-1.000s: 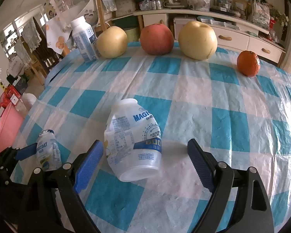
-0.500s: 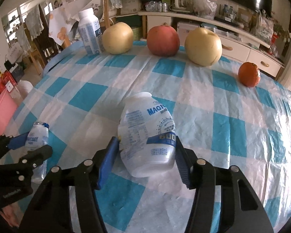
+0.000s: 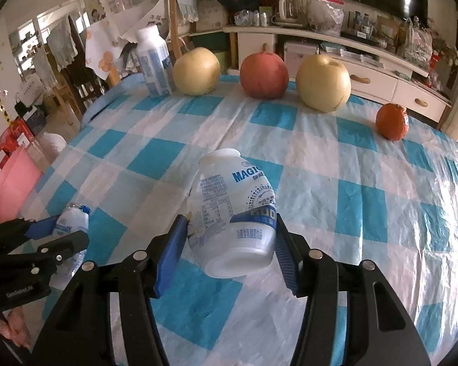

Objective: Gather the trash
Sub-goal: 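Grasp the Magicday packet with the left gripper while the right grasps the white bottle, then carry the Magicday packet and white bottle over the pink bucket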

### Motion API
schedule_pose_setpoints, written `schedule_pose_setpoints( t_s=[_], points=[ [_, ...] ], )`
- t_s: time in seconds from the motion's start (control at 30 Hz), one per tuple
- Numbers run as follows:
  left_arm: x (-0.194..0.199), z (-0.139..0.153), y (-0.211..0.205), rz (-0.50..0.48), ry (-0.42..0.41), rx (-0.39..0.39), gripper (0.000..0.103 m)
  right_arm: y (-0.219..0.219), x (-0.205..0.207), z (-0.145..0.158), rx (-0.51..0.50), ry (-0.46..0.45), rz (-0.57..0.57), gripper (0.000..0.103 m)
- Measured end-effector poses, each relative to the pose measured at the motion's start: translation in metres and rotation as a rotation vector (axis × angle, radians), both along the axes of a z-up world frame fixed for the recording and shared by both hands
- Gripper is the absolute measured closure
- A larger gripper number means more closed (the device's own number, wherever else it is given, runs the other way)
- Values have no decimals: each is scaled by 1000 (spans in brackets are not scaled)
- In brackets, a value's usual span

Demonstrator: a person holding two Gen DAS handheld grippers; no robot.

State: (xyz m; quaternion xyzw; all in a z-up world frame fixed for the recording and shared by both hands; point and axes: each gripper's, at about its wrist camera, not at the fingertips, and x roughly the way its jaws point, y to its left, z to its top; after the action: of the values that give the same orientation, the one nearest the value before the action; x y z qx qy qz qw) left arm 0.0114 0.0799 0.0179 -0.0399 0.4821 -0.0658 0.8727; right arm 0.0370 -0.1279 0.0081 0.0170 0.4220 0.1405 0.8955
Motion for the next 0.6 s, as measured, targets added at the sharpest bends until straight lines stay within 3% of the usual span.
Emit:
schedule_pose_setpoints(
  t_s=[0.27, 0.6],
  points=[
    [-7, 18, 19, 12, -41, -48, 47, 8, -17, 16, 48, -39, 20, 46],
    [-18, 61, 59, 58, -144, -74, 47, 32, -45, 38, 125, -64, 75, 46]
  ],
)
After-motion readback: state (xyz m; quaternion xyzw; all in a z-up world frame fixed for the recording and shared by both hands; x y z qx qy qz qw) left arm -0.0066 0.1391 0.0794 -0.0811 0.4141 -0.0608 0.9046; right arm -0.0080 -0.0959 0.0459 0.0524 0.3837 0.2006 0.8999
